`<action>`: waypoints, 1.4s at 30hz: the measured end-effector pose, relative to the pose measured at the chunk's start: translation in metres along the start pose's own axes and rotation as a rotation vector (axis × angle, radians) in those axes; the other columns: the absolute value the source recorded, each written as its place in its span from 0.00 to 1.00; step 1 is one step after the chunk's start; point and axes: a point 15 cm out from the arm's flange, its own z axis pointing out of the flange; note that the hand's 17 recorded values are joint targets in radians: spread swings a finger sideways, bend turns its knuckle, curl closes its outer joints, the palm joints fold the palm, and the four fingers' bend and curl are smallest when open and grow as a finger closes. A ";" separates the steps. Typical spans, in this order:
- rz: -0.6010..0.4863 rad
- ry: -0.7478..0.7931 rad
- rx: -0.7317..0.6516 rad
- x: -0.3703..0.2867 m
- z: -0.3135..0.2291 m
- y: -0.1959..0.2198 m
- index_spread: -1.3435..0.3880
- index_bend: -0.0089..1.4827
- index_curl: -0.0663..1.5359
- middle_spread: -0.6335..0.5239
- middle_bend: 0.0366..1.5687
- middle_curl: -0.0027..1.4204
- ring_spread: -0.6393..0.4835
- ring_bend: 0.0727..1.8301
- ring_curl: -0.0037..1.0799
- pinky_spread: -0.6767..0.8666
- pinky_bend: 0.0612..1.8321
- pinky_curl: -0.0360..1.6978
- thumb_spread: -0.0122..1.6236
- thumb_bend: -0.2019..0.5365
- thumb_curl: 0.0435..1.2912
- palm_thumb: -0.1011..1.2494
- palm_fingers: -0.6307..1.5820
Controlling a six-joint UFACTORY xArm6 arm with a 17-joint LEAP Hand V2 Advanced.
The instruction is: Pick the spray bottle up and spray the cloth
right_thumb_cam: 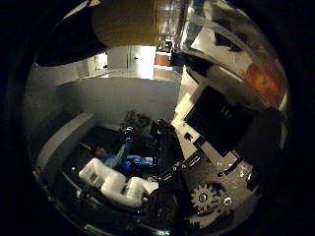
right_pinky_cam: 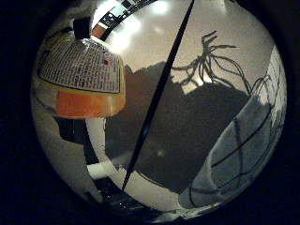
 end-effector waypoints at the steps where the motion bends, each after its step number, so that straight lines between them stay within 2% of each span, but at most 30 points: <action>1: -0.001 0.001 -0.004 0.000 0.000 0.001 0.68 0.54 0.40 0.48 0.75 0.38 0.44 0.74 0.46 0.23 0.56 0.49 0.52 0.23 0.49 0.74 0.79; 6: -0.024 0.000 -0.007 -0.003 -0.005 0.001 0.63 0.29 0.37 0.47 0.65 0.37 0.39 0.68 0.45 0.18 0.62 0.46 0.48 0.23 0.48 0.71 0.72; 9: -0.032 0.006 -0.010 -0.003 -0.008 0.001 0.60 0.22 0.36 0.45 0.56 0.35 0.37 0.67 0.45 0.15 0.60 0.43 0.50 0.24 0.47 0.71 0.65; 11: -0.036 0.011 -0.013 -0.003 -0.011 0.002 0.58 0.21 0.36 0.44 0.51 0.35 0.36 0.66 0.44 0.15 0.58 0.42 0.52 0.24 0.46 0.71 0.59; 15: -0.044 0.020 -0.005 -0.003 -0.019 -0.001 0.55 0.23 0.38 0.43 0.47 0.35 0.36 0.63 0.44 0.19 0.51 0.40 0.57 0.24 0.43 0.70 0.51; 20: -0.051 0.025 0.005 -0.006 -0.030 -0.003 0.55 0.30 0.38 0.45 0.42 0.35 0.41 0.51 0.40 0.39 0.41 0.38 0.61 0.24 0.40 0.68 0.39; 25: -0.058 0.064 0.018 -0.001 -0.051 -0.006 0.56 0.30 0.36 0.46 0.40 0.34 0.47 0.44 0.36 0.57 0.35 0.34 0.62 0.24 0.37 0.66 0.38; 28: -0.054 0.075 0.028 0.000 -0.064 -0.003 0.57 0.29 0.35 0.47 0.38 0.33 0.50 0.41 0.34 0.61 0.33 0.32 0.62 0.24 0.36 0.66 0.38; 42: -0.057 0.204 0.018 -0.002 -0.163 0.027 0.58 0.19 0.32 0.49 0.29 0.31 0.54 0.33 0.30 0.69 0.27 0.24 0.62 0.24 0.33 0.64 0.42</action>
